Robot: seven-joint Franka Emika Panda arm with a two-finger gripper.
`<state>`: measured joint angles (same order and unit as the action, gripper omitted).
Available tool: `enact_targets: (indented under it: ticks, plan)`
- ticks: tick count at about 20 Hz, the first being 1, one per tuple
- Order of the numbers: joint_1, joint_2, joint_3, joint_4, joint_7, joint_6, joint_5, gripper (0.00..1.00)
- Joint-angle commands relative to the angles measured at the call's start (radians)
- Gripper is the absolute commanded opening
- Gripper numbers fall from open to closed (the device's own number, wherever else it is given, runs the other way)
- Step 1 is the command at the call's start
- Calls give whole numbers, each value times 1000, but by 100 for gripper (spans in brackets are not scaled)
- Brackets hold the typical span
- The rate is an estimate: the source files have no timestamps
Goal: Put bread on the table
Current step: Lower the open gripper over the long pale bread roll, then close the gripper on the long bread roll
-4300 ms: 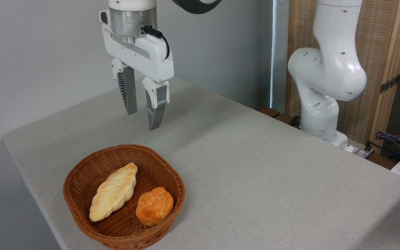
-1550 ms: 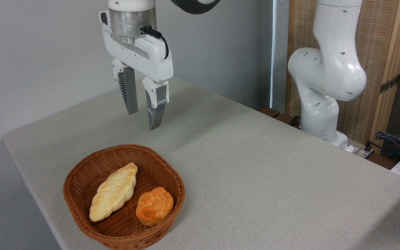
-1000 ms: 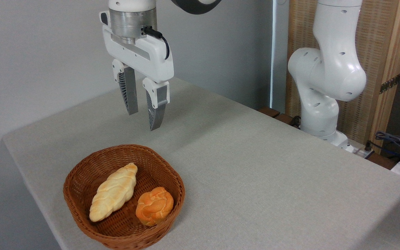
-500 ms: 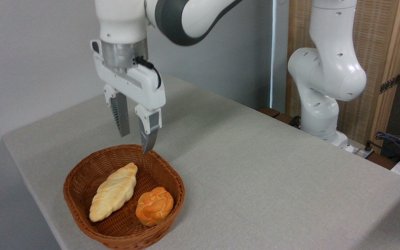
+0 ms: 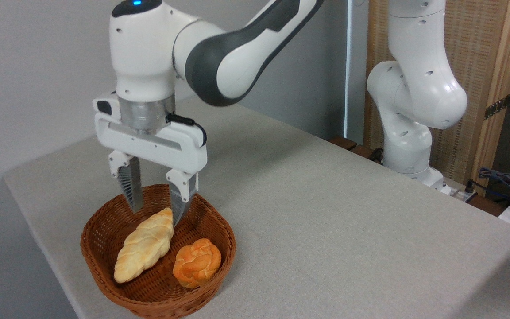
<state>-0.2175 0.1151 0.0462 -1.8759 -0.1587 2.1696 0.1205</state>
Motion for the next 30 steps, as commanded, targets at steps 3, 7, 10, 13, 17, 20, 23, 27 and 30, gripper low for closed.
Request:
enact_targets:
  ticks: [3, 7, 10, 13, 17, 20, 23, 27, 30]
  plan:
    - [-8, 47, 1, -3, 50, 74, 21, 100]
    - [-11, 72, -2, -2, 50, 104, 21, 100]
    - [-16, 83, -3, -2, 51, 124, 21, 100]
    - [-17, 92, -5, -2, 51, 127, 14, 100]
    - [-19, 95, -6, -3, 53, 122, 11, 97]
    - [-25, 95, -6, -3, 39, 114, 10, 70]
    - [-25, 95, -6, -3, 44, 110, 10, 54]
    - [-26, 95, -6, -3, 41, 102, 10, 53]
    - [-26, 95, -6, -3, 42, 102, 10, 53]
